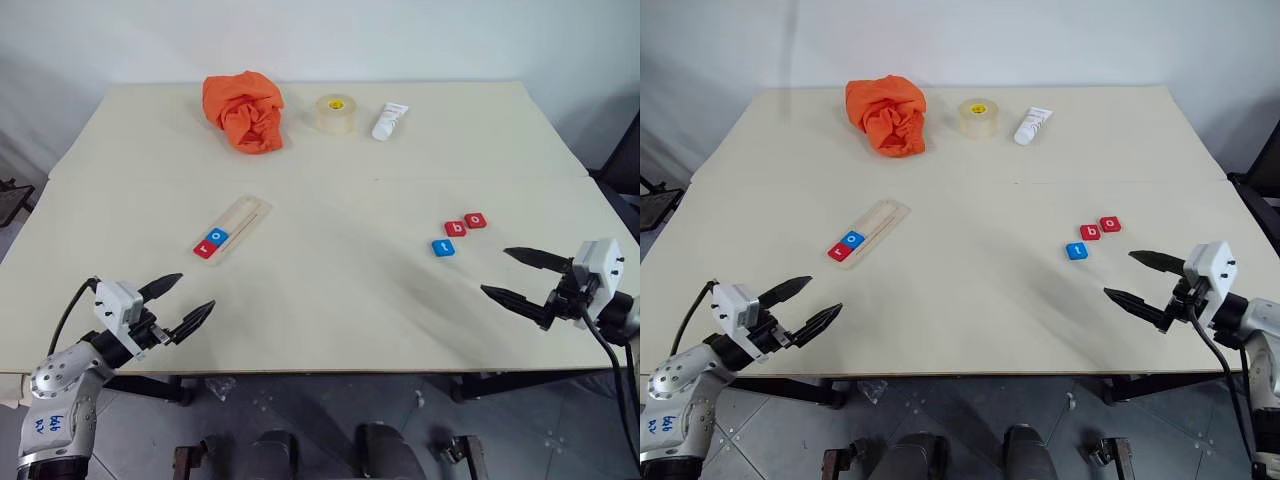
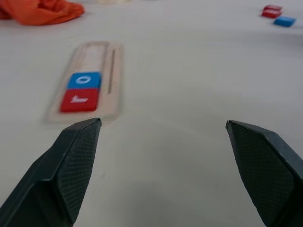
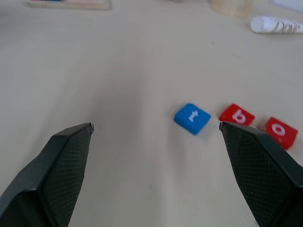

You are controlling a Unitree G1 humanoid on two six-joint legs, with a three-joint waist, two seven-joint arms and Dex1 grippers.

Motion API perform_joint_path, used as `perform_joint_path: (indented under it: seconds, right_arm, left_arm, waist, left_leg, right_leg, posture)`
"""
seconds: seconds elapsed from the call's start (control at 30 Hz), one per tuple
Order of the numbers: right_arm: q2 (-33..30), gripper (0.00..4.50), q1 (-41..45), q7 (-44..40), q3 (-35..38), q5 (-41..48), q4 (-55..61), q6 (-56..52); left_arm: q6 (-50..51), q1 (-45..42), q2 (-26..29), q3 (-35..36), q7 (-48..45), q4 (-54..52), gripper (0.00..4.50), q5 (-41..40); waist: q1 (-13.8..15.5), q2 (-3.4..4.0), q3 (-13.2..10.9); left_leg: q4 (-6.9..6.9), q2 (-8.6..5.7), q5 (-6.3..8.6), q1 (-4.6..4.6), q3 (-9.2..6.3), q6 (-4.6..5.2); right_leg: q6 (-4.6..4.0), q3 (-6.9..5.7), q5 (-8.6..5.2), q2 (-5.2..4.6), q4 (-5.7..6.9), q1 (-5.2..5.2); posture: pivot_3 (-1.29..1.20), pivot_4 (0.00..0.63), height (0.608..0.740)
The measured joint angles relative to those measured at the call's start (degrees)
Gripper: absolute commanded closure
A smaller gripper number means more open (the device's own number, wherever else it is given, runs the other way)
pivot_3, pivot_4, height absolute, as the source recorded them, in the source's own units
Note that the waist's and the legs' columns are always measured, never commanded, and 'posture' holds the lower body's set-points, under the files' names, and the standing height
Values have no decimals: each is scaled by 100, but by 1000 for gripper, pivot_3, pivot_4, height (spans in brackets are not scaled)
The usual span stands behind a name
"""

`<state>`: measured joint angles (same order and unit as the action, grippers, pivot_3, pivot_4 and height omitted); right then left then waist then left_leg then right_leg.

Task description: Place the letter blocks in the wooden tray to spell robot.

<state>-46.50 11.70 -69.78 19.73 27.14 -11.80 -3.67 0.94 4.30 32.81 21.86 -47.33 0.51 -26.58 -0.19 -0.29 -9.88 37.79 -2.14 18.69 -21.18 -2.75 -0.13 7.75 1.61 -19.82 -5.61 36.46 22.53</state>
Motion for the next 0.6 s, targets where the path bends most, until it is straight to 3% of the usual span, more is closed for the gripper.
perform_joint_path:
  seconds: [0.3, 0.6]
  right_arm:
    - [51, 36, 734, -160, -390, -73, -334, 132]
    - [60, 36, 868, -213, -564, -102, -368, 138]
  left_arm:
    - [107, -26, 236, 102, 181, 2, 0, 78]
    - [1323, -1796, 657, -504, 725, 292, 0, 473]
  waist:
    - [10, 0, 0]
    - [-3, 0, 0]
  left_leg:
    - [1, -1, 2, -3, -3, 2]
    - [9, -5, 5, -5, -1, 2]
  right_leg:
    - [-1, -4, 0, -3, 1, 1]
    - [1, -10, 1, -2, 17, 7]
  posture:
    - [0, 150, 740]
    - [0, 150, 740]
